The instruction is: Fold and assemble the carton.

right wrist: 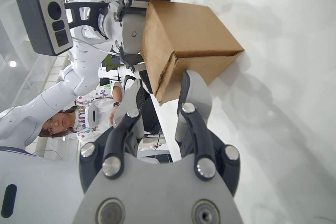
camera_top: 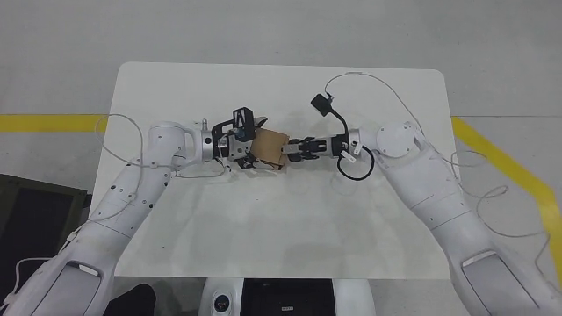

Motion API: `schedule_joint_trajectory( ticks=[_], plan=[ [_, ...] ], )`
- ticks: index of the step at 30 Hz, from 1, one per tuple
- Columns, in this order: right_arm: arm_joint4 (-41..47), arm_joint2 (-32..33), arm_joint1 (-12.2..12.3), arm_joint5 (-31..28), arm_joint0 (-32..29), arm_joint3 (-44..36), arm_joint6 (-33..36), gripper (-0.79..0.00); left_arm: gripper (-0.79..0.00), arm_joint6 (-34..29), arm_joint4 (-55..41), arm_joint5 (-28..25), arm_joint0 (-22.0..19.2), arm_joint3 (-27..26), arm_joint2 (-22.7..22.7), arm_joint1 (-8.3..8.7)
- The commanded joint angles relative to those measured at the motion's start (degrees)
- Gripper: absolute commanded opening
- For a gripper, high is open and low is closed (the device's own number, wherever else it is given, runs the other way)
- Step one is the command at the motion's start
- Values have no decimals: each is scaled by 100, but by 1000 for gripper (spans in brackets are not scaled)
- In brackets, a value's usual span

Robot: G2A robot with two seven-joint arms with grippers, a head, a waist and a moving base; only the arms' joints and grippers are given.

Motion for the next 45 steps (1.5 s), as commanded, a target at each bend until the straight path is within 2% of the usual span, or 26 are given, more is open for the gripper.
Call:
schedule_joint_trajectory(
  ticks=[1,2,3,4,5,16,45],
  plan=[
    [6,102,39,-9,-67,-33,10,-551,0,-8,-12,-2,-1,4,-10,2],
    [-4,152,60,-7,-105,-56,8,-576,0,-10,-18,0,1,7,-15,2],
    [-25,198,80,1,-143,-85,3,-634,0,-11,-22,1,2,8,-19,3],
    [-38,242,99,17,-182,-120,5,-727,0,-12,-27,4,4,10,-24,4],
    [-59,278,117,36,-219,-160,10,-785,0,-14,-28,2,5,8,-28,5],
    [-224,172,132,151,-386,-344,109,-785,0,-50,-85,25,37,-18,-78,15],
    [162,-496,-272,-503,220,590,93,-785,0,-251,-280,2,94,-48,-166,29]
  ],
)
